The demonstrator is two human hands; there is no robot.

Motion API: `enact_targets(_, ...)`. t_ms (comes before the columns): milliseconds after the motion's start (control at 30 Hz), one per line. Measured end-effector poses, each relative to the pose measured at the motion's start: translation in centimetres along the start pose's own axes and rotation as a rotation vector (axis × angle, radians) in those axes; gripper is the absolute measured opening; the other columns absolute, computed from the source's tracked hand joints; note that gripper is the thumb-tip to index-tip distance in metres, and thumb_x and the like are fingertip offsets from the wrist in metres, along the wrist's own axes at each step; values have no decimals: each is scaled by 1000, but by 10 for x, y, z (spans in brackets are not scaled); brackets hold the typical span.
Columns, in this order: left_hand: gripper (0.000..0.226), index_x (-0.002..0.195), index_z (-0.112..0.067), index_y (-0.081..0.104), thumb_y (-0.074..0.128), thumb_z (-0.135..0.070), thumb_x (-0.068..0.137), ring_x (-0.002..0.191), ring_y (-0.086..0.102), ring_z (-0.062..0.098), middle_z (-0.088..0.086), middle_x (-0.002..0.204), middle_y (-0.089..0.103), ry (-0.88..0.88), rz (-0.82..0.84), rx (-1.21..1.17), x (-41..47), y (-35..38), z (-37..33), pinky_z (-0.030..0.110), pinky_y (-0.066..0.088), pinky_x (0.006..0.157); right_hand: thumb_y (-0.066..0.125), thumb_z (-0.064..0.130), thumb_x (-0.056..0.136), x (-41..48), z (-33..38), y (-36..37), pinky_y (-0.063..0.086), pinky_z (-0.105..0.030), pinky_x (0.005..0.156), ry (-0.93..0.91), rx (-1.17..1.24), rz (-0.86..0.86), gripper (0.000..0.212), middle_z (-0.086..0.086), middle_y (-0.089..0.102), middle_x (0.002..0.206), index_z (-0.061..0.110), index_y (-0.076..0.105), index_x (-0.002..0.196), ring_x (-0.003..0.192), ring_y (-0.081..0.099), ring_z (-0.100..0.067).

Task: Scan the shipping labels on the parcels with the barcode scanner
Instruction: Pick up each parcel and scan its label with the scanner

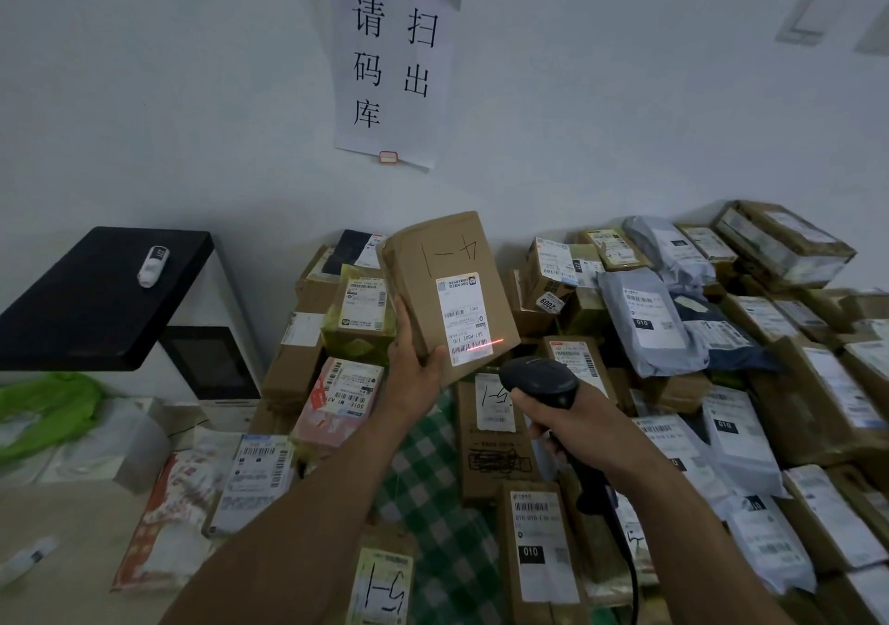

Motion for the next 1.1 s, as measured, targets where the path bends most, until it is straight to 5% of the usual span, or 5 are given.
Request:
enact_targets(167,108,148,-63,-26,64,-30,97,146,42,26,5,163,36,-27,40,23,4,9,8,58,39,116,74,41,94,7,-3,-5,53,-21,59,-14,70,-45,20,-10,76,90,32,70,112,63,65,-13)
enact_targets(267,109,142,-66,-33,63,-44,94,139,49,34,13,162,35,-103,58,135,0,18,19,62,41,113,74,40,94,13,-12,-15,54,-22,61,0,81,-73,20,6,77,83,36,69,113,64,70,-8)
enact_targets(500,111,144,-54,-39,63,-49,98,123,53,40,24,152,24,-159,9,580,18,22,30,56,47,103,76,43,92,58,-23,-41,54,-26,57,70,54,-97,25,-11,75,81,28,71,111,65,68,-16)
enact_targets(700,126,152,-46,-31,77,-45,87,128,46,45,27,148,24,-197,-9,762,64,45,37,58,49,98,77,52,89,123,-14,-50,53,-27,60,81,30,-38,31,-16,77,95,32,71,113,70,70,-19)
enact_targets(1100,109,156,-40,-25,66,-47,96,147,25,50,28,162,11,-326,-12,829,167,67,66,64,31,114,75,45,93,219,-19,-40,59,-31,70,70,12,85,13,7,77,96,43,66,103,73,74,-13)
Point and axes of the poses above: each hand's wrist, its own x-axis towards the middle knuckle, its own y-axis out of the palm, z = x × y, the point moved 9 cm from there along x, towards the middle knuckle
